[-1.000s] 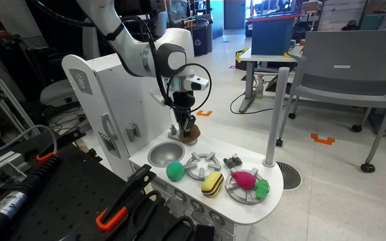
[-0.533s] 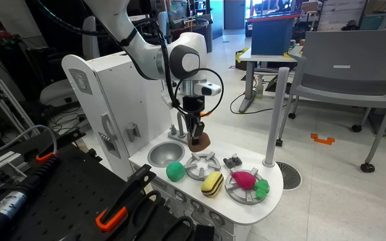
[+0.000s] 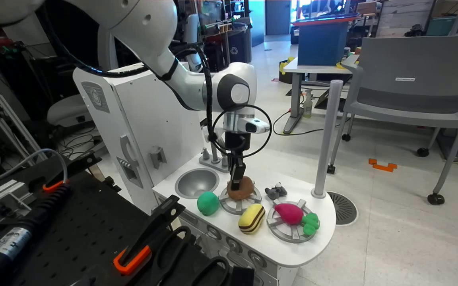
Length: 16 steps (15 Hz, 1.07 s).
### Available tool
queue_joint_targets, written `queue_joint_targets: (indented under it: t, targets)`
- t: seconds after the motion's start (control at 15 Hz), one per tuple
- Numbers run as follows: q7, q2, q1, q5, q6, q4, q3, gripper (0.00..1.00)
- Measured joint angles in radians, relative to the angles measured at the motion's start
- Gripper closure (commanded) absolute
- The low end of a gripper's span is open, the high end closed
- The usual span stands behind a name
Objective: Remove the plushy from the sink and put it on the silver thing
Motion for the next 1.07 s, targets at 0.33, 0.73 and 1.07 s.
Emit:
queue_joint_targets:
  t: [0.33, 0.73, 1.07]
  targets:
    - [0.028, 0.025, 0.003, -0.004, -0.034, 0.053, 0.001, 0.14]
    - [0.024, 0.02, 0.004, -0.006, -0.051, 0.057, 0.0, 0.0]
    - [-0.068, -0.073, 0.005, -0.003, -0.043, -0.042, 0.011, 0.0]
